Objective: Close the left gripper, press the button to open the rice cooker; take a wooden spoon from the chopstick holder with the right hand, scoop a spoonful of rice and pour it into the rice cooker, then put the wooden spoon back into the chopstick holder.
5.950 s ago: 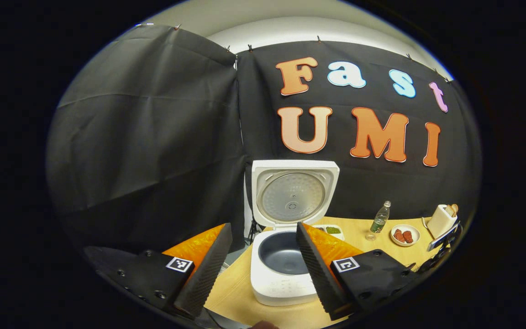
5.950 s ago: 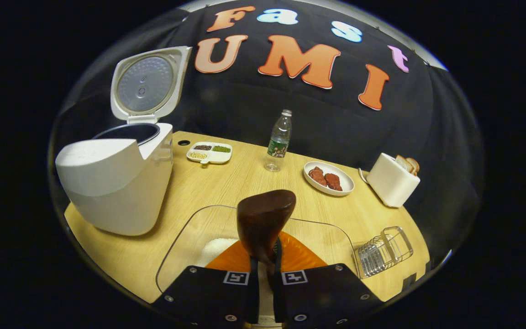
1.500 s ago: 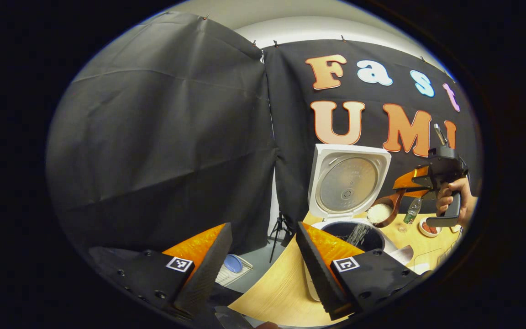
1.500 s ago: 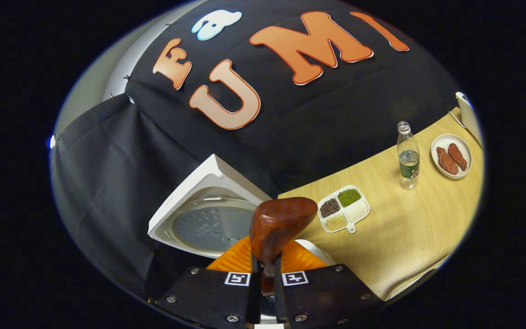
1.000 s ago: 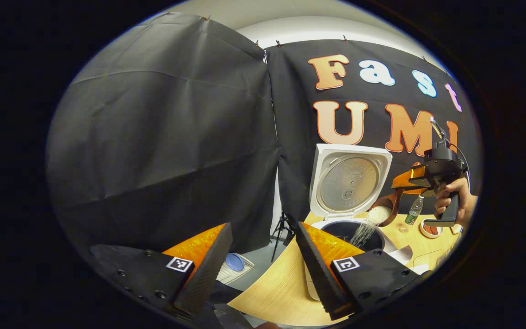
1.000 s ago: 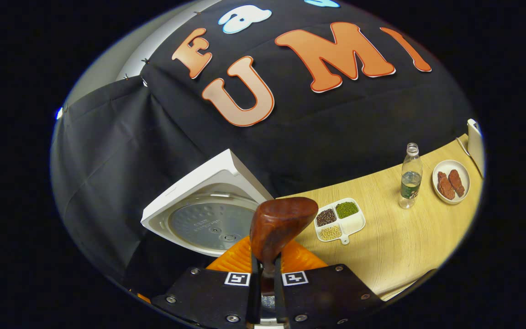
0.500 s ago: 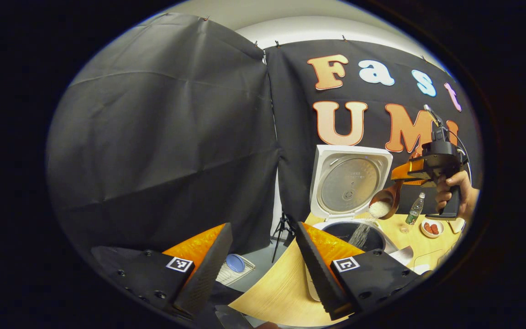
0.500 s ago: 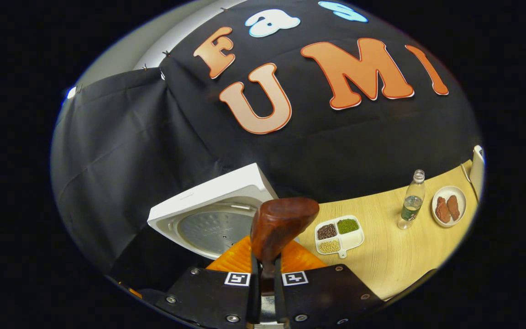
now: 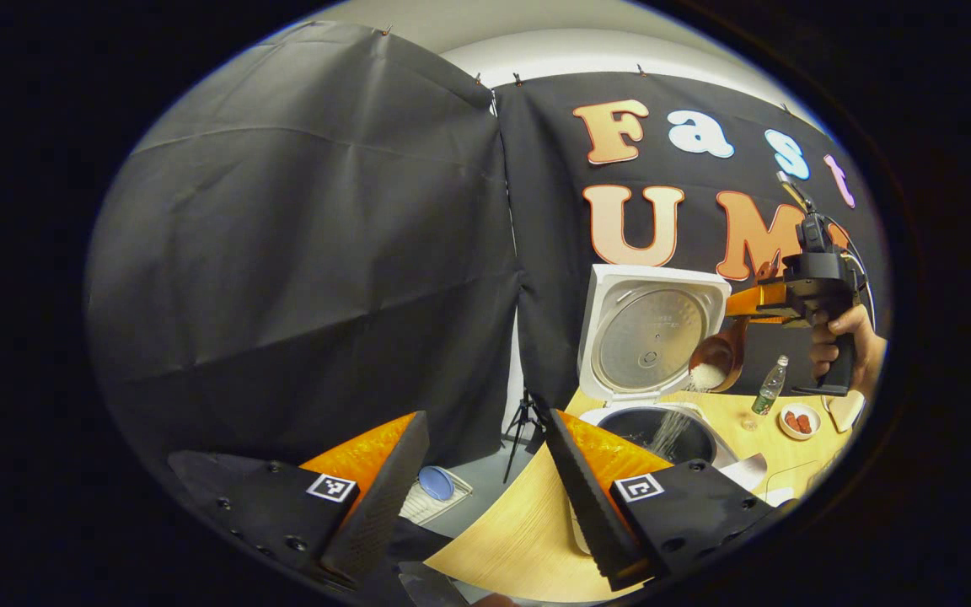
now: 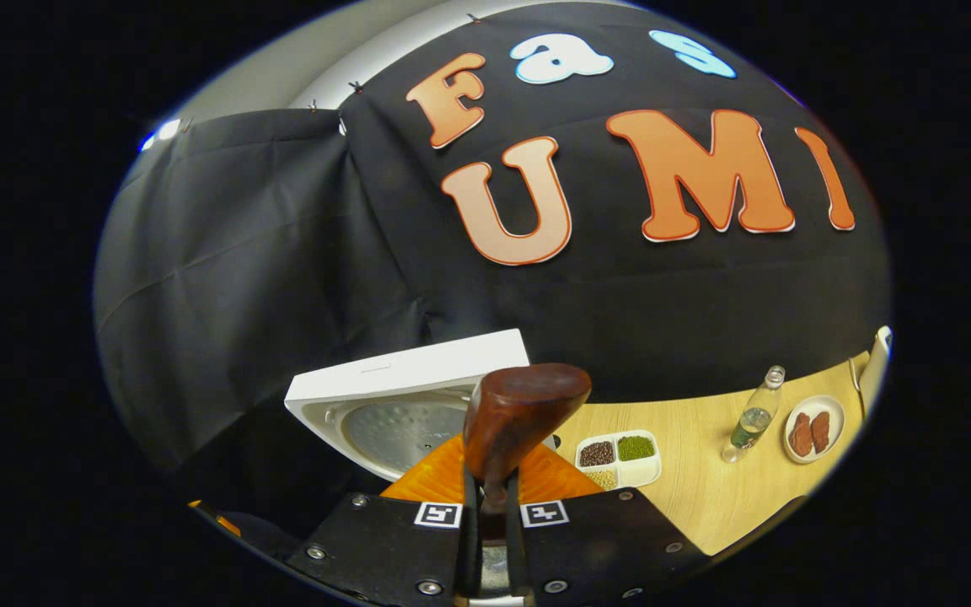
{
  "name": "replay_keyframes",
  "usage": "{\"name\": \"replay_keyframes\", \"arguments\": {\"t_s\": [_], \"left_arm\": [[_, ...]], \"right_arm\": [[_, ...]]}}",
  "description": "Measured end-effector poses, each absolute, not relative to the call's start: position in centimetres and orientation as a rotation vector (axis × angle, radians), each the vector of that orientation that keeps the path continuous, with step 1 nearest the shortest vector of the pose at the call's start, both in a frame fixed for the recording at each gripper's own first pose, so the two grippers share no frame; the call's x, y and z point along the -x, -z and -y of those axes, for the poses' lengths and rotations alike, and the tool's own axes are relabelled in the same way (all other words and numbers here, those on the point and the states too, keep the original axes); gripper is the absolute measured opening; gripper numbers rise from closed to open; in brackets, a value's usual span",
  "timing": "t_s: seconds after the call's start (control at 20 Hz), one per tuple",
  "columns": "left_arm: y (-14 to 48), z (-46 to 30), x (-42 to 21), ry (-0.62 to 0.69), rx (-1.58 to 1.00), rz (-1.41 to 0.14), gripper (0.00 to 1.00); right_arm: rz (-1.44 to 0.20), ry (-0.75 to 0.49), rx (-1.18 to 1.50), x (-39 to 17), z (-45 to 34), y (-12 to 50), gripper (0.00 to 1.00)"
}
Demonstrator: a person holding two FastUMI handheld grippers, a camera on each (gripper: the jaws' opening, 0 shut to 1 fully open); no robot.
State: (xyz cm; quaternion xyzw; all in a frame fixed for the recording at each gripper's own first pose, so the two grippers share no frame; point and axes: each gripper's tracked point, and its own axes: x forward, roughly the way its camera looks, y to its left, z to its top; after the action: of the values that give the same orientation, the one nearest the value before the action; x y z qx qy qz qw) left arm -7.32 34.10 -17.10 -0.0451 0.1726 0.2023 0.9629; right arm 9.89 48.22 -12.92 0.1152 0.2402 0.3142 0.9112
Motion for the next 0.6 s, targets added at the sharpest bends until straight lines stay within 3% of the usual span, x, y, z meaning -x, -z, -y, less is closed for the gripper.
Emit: {"name": "replay_keyframes", "arguments": {"t_s": [0.6], "left_arm": [[17.1,-34.1,7.5,-0.418,0.086,-0.352,0.96]], "right_arm": [[-0.299,-0.749,-0.027,-10.6,-48.4,10.9,0.11]]}}
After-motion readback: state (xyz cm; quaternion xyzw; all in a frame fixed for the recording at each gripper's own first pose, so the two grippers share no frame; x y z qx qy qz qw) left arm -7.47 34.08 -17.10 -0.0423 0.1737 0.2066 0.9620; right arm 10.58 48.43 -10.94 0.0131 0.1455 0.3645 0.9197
